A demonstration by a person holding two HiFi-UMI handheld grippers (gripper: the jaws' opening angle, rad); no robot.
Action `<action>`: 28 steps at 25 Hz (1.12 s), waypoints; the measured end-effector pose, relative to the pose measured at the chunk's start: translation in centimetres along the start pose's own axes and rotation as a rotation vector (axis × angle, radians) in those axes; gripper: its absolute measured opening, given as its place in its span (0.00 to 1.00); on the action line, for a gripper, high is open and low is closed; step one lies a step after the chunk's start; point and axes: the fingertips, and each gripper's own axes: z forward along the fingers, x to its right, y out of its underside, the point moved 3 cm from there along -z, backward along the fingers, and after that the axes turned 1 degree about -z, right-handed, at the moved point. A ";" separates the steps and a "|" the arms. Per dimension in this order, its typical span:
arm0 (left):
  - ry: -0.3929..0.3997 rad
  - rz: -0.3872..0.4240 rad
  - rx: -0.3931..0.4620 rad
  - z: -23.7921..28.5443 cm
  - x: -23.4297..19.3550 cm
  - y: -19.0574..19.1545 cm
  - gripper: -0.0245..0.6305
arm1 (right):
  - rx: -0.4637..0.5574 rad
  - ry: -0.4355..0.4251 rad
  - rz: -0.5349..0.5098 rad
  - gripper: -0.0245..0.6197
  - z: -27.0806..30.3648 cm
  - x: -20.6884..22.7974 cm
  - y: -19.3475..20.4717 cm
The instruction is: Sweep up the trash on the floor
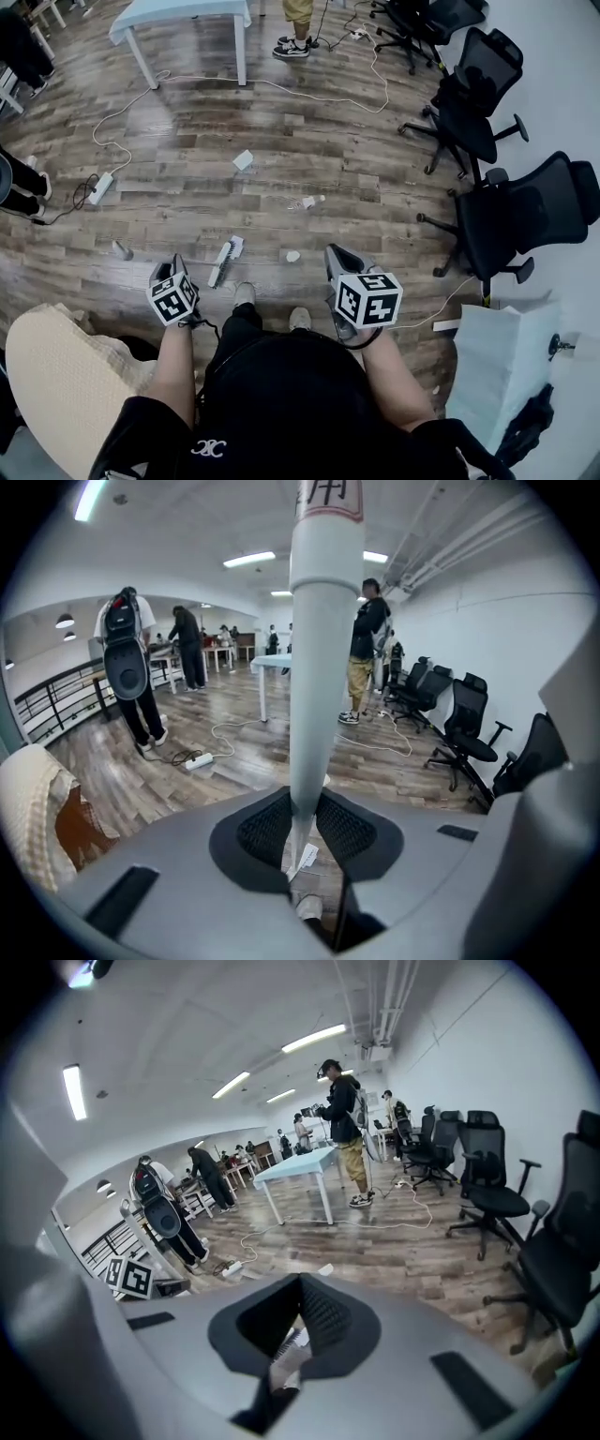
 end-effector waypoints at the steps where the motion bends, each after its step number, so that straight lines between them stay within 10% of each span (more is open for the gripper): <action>1: -0.013 -0.014 -0.005 0.6 -0.8 0.0 0.17 | -0.015 -0.001 -0.010 0.06 0.5 -0.5 0.0; 13: -0.080 -0.124 -0.118 7.9 -5.3 0.6 0.17 | -0.086 0.044 -0.020 0.06 4.3 -1.7 -0.9; 28: 0.130 0.062 -0.248 15.8 3.4 -1.1 0.17 | -0.115 0.159 0.060 0.06 6.2 -0.4 -1.2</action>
